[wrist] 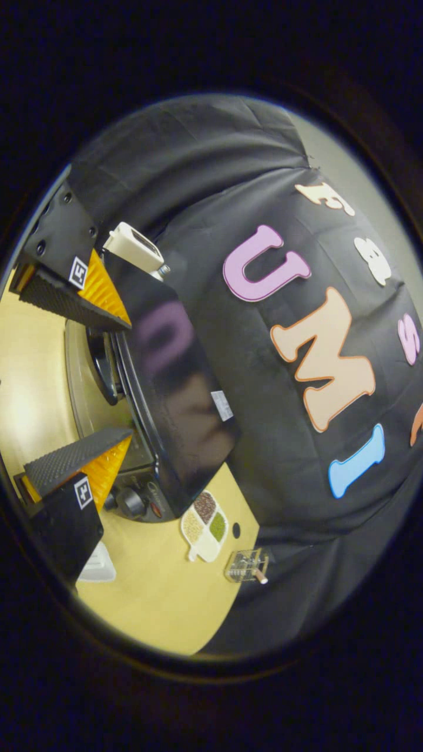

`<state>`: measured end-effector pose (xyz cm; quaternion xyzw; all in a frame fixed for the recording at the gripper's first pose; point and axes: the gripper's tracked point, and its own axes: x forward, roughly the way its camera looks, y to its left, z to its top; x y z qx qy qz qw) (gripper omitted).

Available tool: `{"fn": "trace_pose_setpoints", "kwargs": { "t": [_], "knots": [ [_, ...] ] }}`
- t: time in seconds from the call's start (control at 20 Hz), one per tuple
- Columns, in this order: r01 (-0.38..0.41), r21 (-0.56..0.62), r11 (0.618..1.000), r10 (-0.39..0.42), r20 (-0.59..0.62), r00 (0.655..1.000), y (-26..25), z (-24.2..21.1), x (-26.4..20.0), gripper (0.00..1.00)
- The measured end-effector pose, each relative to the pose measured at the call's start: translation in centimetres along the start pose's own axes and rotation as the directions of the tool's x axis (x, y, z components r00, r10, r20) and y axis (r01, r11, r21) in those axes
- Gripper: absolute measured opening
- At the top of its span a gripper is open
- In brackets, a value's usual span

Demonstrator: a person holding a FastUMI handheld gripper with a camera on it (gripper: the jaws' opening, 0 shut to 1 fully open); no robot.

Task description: Open the toaster oven, put the food inside, and close the toaster oven door.

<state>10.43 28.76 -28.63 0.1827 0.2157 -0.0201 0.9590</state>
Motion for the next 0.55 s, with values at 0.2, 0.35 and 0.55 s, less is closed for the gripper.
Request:
{"fn": "trace_pose_setpoints", "kwargs": {
  "t": [0.2, 0.35, 0.55],
  "knots": [
    [0.004, -0.064, 0.998, 0.004, 0.123, 0.992, 1.2, 5.4, -4.5, 0.99],
    [0.041, -0.139, 0.989, -0.009, 0.219, 0.976, 1.4, 10.5, -8.4, 0.99],
    [0.107, -0.188, 0.976, -0.046, 0.303, 0.952, 0.9, 14.4, -12.5, 0.99]
  ]
}}
